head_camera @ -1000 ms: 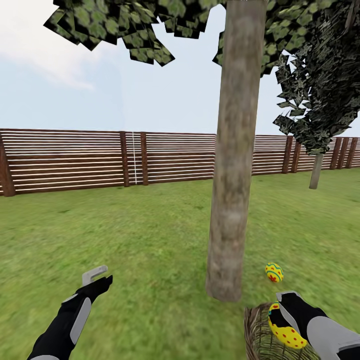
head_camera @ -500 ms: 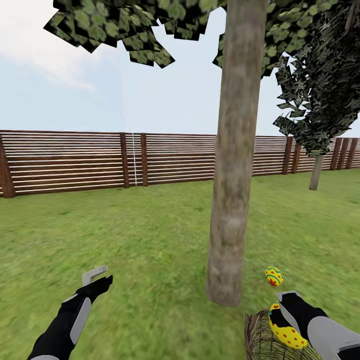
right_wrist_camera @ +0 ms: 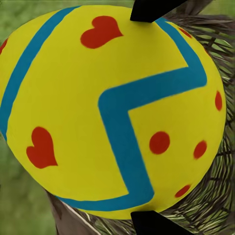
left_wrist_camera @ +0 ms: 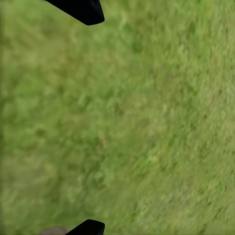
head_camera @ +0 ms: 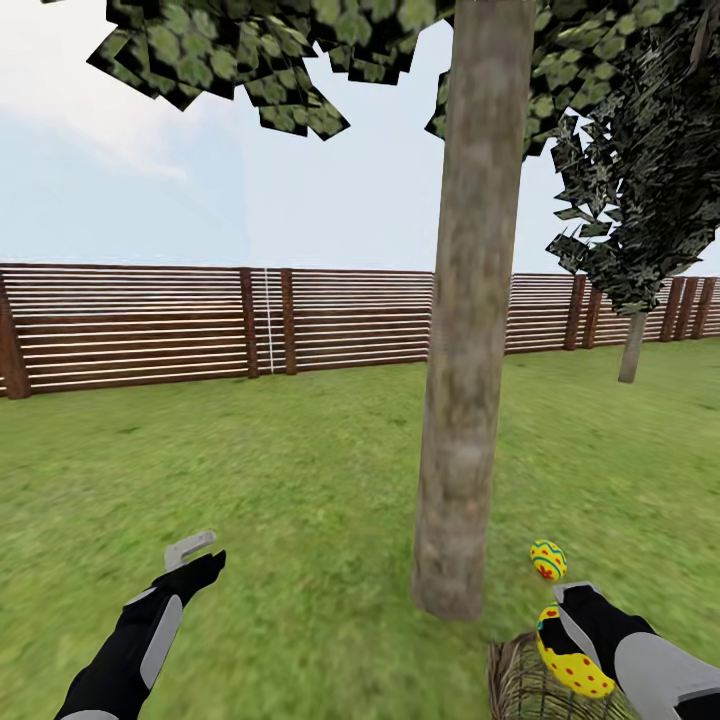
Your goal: Take the three Easter eggs out of the wicker basket on the lawn in the garden, then place them on the lawn next to a single tree (choose any tree) so that all three eggs are next to the same tree and none are left in the basket.
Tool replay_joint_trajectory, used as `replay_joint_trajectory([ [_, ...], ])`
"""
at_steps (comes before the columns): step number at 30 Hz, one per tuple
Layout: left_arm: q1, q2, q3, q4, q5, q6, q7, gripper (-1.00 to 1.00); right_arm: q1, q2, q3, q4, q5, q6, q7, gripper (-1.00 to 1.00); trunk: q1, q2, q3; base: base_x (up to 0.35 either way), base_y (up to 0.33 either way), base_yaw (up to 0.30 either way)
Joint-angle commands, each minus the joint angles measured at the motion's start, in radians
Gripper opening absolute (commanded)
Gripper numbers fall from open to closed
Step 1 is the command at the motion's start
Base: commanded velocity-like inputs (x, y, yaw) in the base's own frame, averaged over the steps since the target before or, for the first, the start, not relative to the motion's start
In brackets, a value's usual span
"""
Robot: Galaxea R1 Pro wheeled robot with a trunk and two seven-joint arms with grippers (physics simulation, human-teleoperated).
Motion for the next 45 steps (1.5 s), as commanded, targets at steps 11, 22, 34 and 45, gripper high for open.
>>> replay_joint_trajectory([
  [11, -0.001, 0.0, -0.001, -0.002, 0.01, 0.005, 0.005, 1.0, 0.0, -0.002, 0.007, -0.002, -0.01, 0.006, -0.005, -1.0, -0.042, 0.077, 0.033, 0.0, 0.0, 0.0],
  [22, -0.001, 0.003, 0.001, -0.003, 0.011, 0.005, 0.005, 1.0, 0.0, -0.003, 0.007, -0.002, -0.01, 0.006, -0.005, -1.0, -0.085, 0.154, 0.068, 0.0, 0.0, 0.0],
  [34, -0.001, 0.002, 0.001, -0.002, 0.012, 0.005, 0.004, 1.0, 0.0, -0.005, 0.007, -0.001, -0.009, 0.005, -0.005, -1.0, -0.127, 0.231, 0.102, 0.0, 0.0, 0.0],
  [45, -0.001, 0.003, 0.001, -0.002, 0.012, 0.005, 0.003, 1.0, 0.0, 0.0, 0.007, 0.027, -0.01, -0.016, -0.005, -1.0, -0.127, 0.231, 0.102, -0.009, 0.007, 0.0],
])
